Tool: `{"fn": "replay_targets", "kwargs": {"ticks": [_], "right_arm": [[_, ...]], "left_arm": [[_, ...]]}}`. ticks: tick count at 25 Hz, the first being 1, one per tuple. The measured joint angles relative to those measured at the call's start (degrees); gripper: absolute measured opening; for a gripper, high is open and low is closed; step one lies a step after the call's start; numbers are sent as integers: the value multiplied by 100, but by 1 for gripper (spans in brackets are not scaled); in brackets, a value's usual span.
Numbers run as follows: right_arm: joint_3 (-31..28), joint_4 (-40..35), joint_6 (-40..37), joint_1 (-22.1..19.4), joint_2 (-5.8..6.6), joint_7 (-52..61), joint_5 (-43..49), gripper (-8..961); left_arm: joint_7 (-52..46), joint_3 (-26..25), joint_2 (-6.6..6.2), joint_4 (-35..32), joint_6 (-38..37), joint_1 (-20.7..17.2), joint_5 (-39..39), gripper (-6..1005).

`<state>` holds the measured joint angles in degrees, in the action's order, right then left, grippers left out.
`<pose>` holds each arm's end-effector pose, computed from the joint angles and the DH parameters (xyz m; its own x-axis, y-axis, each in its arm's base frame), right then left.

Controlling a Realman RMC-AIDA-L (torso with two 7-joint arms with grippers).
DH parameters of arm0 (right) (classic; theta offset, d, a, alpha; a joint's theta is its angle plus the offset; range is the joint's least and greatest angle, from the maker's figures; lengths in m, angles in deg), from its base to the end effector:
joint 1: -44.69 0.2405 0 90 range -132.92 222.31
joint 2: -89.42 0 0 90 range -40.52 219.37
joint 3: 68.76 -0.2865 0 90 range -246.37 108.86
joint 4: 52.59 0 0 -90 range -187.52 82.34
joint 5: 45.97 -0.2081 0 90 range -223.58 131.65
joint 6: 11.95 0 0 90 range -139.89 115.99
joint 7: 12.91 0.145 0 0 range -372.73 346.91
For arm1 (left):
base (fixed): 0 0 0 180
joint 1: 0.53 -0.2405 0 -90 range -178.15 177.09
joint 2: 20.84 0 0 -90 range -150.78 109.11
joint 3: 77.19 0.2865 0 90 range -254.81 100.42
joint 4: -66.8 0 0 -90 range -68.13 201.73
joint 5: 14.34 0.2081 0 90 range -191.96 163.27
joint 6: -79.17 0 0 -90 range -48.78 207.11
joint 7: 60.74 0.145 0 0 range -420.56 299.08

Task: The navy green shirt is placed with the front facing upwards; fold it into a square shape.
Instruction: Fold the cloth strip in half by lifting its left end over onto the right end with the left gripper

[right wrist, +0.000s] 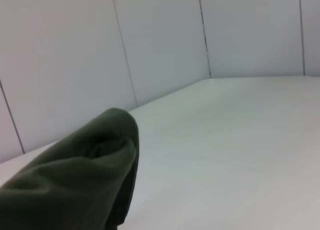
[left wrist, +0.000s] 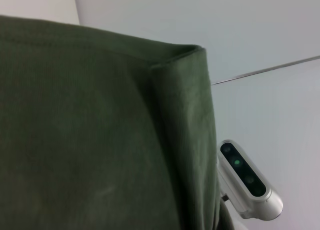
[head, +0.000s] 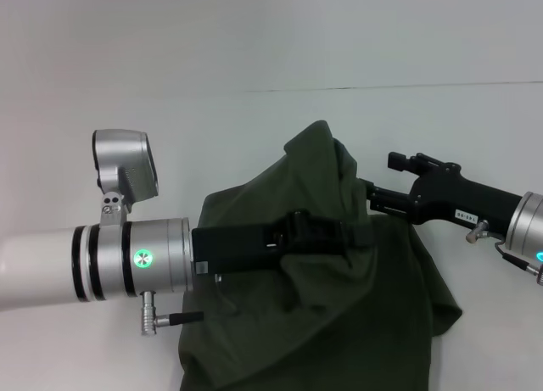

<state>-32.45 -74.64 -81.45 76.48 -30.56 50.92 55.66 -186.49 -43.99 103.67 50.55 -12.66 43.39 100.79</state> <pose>0.3074 0.3667 -0.0458 0.7217 -0.3071 -0.6203 -0.6082 -0.7091 -0.3566 -0.1908 0.3346 -0.1029 0.1116 0.9672 0.2283 0.7437 -0.2337 0.6264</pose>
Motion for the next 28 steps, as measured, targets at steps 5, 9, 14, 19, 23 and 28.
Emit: {"fn": "replay_targets", "kwargs": {"ticks": [5,9,14,19,23,28], "right_arm": [[-1,0,3,-12,9,-2,-65,864],[-63,0,15,-17,10,-3,-94,864],[-276,0,19,-25,4,-3,-98,864],[-359,0,19,-24,3,-3,-100,864],[-375,0,18,-23,2,-3,-103,864],[-480,0,17,-28,3,-3,-109,864]], "left_arm": [[199,-1,12,287,156,119,-1,65],[453,-34,20,593,305,211,-1,65],[629,-66,22,701,461,221,-1,72],[942,-125,21,827,623,202,-32,88],[1174,-143,21,895,622,162,-218,206],[1214,-142,6,838,504,74,-317,348]]}}
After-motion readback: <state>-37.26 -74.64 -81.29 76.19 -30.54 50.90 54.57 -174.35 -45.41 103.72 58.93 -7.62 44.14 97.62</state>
